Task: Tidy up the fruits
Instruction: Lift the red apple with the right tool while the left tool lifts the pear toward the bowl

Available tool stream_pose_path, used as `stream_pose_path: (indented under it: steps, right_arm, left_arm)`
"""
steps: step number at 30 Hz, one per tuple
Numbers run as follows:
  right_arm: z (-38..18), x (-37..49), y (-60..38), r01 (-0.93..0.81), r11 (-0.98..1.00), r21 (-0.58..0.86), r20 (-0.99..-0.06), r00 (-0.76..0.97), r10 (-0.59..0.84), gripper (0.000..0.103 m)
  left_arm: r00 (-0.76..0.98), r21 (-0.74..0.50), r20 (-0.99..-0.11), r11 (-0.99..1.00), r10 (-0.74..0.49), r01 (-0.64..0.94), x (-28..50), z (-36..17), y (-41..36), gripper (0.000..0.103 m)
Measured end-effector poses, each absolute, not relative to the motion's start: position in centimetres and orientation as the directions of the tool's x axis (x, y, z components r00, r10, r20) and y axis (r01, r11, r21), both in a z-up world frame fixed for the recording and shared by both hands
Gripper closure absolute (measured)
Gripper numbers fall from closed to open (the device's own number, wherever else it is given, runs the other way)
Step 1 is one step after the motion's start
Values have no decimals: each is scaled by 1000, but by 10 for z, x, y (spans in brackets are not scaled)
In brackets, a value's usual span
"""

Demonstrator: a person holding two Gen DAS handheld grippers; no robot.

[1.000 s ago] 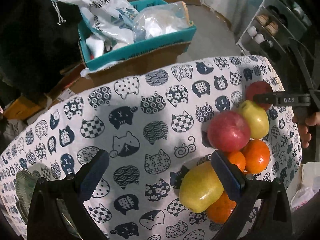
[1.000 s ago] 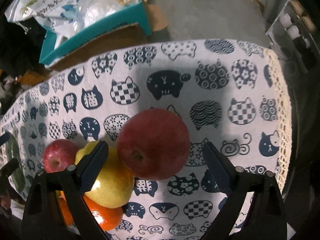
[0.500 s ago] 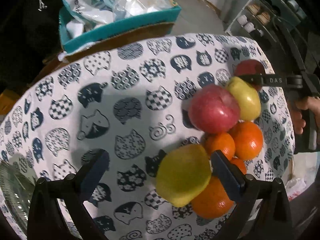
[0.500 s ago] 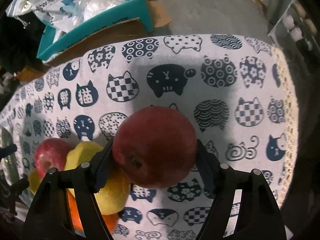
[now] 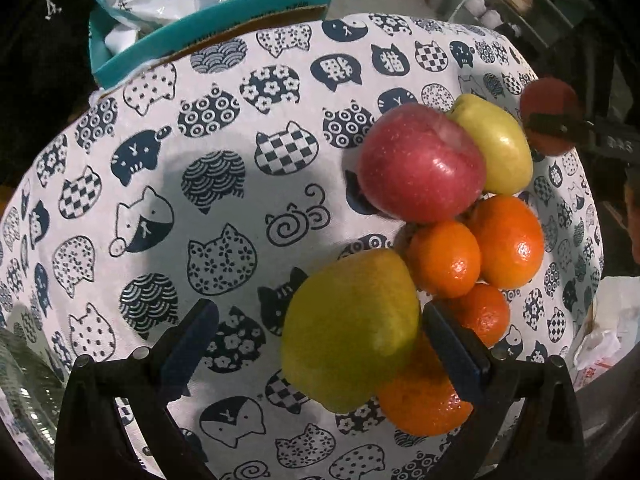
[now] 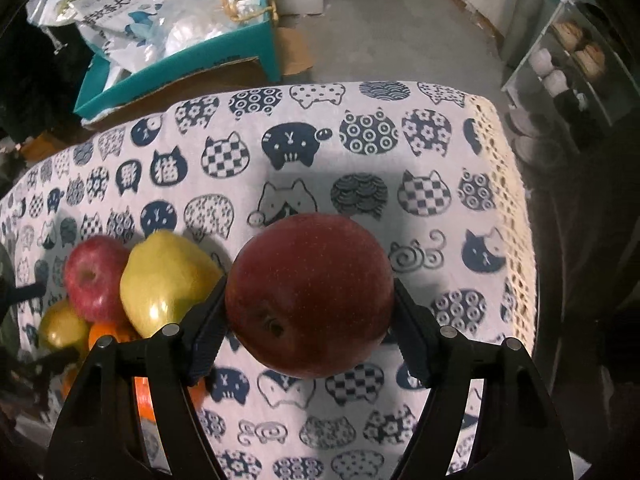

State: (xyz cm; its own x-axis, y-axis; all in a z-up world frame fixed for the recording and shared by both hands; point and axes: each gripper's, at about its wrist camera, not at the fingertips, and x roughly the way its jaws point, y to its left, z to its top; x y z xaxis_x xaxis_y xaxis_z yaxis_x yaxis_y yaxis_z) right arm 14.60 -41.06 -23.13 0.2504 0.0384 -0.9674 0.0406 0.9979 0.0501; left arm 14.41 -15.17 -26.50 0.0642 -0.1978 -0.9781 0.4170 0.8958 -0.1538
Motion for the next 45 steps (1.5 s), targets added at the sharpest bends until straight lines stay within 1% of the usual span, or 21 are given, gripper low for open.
stream_pose_path:
  steps: [2,6,8,9,10,12,16,20,25,29,39,45]
  right_arm:
    - [-227,141,-411,45,997,55,-965,260,42,28]
    - [-218,133,-411,45,997,55,-962,271,41,28]
    - [-215,130,-408,46,997,67,-960,276,52,28]
    - [-213,129,-405,44,996,74,-958,279,59,28]
    - [-211,127,-404,43,996,79,-957,282,64,28]
    - [-208,125,-399,41,994,97,-953,290,81,28]
    - [-202,119,-388,26,995,94,-947,311,82,28]
    - [-195,110,-378,-5,999,38,-938,346,38,28]
    - [-183,102,-369,-33,999,23,-920,389,34,28]
    - [-172,98,-361,-43,999,14,-905,425,31,28]
    - [-133,81,-344,-52,998,28,-847,529,51,28]
    - [-111,71,-334,-61,998,20,-813,580,52,28]
  left_arm:
    - [59,-165,-977,898,-206,407,145,-268,-150,0]
    - [22,-205,-972,890,-234,407,140,-280,-148,12]
    - [42,-196,-971,888,-234,417,137,-281,-149,13]
    - [45,-197,-970,882,-239,429,135,-281,-150,19]
    - [40,-212,-966,872,-255,440,134,-280,-152,27]
    - [35,-226,-962,859,-272,459,129,-280,-157,33]
    - [78,-180,-966,860,-245,477,124,-278,-166,33]
    - [136,-111,-971,874,-197,474,124,-273,-164,33]
    - [168,-83,-970,885,-178,458,120,-265,-151,33]
    - [204,-87,-959,888,-198,452,112,-244,-146,33]
    - [359,-43,-906,893,-224,448,97,-175,-133,33]
    - [431,-61,-864,904,-260,423,92,-129,-122,33]
